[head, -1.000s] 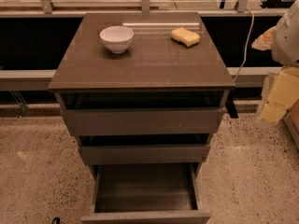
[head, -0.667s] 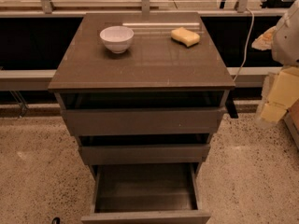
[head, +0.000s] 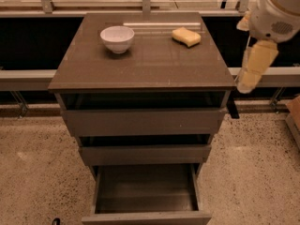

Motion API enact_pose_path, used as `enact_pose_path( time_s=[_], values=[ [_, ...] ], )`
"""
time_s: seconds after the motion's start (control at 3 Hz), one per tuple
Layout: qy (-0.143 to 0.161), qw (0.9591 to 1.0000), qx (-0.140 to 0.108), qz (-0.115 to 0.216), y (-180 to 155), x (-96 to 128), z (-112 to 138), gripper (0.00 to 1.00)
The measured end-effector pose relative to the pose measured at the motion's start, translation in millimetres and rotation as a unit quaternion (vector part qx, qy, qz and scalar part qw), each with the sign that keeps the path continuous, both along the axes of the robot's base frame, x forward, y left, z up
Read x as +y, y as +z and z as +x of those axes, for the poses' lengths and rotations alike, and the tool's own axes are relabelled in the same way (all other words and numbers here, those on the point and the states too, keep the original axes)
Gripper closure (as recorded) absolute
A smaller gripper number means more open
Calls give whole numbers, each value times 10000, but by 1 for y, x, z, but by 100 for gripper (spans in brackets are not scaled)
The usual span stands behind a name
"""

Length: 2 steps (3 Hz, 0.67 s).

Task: Place sponge into bottom drawer

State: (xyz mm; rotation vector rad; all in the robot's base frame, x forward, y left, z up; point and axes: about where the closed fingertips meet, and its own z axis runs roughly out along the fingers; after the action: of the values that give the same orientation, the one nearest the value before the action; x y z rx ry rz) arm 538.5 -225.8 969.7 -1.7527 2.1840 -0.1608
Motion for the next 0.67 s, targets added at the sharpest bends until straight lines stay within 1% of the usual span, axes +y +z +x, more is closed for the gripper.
enact_pose_path(
  time_s=[0.33, 0.67],
  values=[
    [-4, 9995, 87, 303, -25, 4, 75, 0],
    [-338, 9940, -74, 1037, -50, 7, 143, 0]
  ],
)
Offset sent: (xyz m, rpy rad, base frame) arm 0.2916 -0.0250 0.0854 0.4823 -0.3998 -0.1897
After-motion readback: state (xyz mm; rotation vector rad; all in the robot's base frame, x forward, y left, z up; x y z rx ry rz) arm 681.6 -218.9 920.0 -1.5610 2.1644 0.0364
